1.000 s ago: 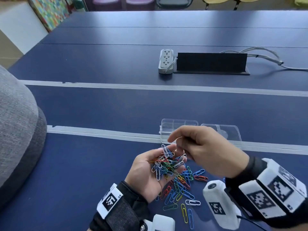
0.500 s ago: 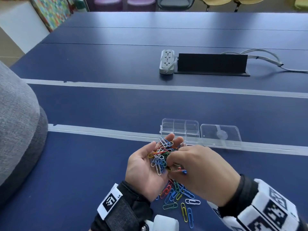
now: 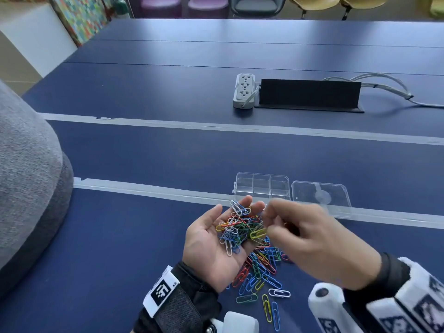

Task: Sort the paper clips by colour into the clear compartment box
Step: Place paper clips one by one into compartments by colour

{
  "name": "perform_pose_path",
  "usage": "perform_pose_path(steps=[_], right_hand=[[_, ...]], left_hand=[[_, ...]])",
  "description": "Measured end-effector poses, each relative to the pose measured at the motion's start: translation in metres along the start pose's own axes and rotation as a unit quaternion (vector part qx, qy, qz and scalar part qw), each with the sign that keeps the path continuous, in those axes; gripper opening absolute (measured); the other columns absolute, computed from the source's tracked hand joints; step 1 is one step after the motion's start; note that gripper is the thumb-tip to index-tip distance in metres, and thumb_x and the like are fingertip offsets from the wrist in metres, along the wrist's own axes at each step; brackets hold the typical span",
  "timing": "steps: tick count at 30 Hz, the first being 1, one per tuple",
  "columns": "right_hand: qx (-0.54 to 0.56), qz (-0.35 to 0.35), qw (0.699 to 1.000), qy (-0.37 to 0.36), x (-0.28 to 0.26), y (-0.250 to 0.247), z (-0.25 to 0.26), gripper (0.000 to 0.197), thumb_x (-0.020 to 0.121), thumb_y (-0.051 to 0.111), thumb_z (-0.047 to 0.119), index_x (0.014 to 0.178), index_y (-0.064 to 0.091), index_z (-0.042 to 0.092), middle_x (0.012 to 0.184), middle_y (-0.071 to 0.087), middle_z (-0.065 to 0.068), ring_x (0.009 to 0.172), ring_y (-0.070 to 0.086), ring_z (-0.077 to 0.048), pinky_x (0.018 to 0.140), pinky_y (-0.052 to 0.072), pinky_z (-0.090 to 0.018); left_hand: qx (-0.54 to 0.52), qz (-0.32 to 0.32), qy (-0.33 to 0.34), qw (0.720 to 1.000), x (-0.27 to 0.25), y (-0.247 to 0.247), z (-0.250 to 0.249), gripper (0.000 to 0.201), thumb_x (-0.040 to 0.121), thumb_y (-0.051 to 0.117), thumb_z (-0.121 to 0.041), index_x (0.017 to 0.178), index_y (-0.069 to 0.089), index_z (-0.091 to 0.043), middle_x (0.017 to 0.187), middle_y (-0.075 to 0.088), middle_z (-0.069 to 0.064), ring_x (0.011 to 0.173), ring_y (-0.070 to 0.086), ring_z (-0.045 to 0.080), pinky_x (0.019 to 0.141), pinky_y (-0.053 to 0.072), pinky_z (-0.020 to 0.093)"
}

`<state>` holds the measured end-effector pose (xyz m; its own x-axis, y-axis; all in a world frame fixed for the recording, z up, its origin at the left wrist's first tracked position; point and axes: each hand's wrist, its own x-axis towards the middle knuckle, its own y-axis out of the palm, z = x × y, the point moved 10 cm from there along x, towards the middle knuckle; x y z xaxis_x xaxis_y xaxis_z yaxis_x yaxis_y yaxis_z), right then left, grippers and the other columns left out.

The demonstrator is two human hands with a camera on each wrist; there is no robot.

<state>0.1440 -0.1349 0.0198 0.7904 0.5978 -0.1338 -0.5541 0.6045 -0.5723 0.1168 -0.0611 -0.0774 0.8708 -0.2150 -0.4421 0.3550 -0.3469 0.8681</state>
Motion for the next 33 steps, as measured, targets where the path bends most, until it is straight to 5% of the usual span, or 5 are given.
perform_pose_path(steps=[7,12,17,28,33], right_hand=[[0.507,0.114,0.835,0.180,0.014,0.027,-0.009,0.017,0.074,0.043,0.024,0.059,0.046,0.016,0.054,0.040,-0.004,0.042,0.029,-0.013,0.032,0.021,-0.013],[0.147,0.041,0.986,0.072,0.034,0.016,0.005,0.014,0.082,0.066,0.024,0.071,0.066,0.015,0.050,0.047,0.007,0.040,0.037,-0.004,0.039,0.030,-0.018],[-0.197,0.046,0.978,-0.044,0.041,0.032,0.026,0.016,0.078,0.061,0.028,0.088,0.073,0.027,0.059,0.054,0.006,0.059,0.049,-0.008,0.060,0.041,-0.022],[0.112,0.041,0.993,0.013,0.042,0.022,0.017,0.004,0.078,0.072,0.018,0.076,0.074,0.015,0.049,0.055,0.008,0.044,0.047,0.000,0.045,0.037,-0.011],[0.380,0.043,0.913,0.144,0.042,0.016,-0.008,0.020,0.087,0.054,0.013,0.067,0.056,0.014,0.051,0.042,0.001,0.038,0.028,-0.007,0.033,0.021,-0.012]], left_hand=[[0.028,-0.006,0.007,1.000,0.003,-0.002,0.004,0.046,0.087,0.042,-0.030,0.101,0.068,0.006,0.085,0.066,0.023,0.076,0.065,0.036,0.087,0.049,0.047],[0.068,-0.039,0.013,0.997,0.002,-0.004,0.006,0.051,0.094,0.035,-0.033,0.086,0.073,0.000,0.091,0.067,0.019,0.082,0.066,0.031,0.088,0.047,0.047],[0.049,-0.071,-0.011,0.996,0.001,-0.010,0.010,0.058,0.093,0.038,-0.045,0.084,0.071,0.002,0.086,0.068,0.016,0.074,0.069,0.028,0.063,0.058,0.035],[0.093,-0.048,0.030,0.994,0.005,-0.003,0.002,0.036,0.080,0.041,-0.019,0.088,0.072,-0.002,0.093,0.068,0.017,0.081,0.067,0.028,0.072,0.056,0.039],[0.083,-0.047,0.011,0.995,0.005,-0.002,0.005,0.032,0.075,0.052,-0.019,0.089,0.072,0.002,0.095,0.069,0.021,0.082,0.066,0.033,0.087,0.049,0.047]])
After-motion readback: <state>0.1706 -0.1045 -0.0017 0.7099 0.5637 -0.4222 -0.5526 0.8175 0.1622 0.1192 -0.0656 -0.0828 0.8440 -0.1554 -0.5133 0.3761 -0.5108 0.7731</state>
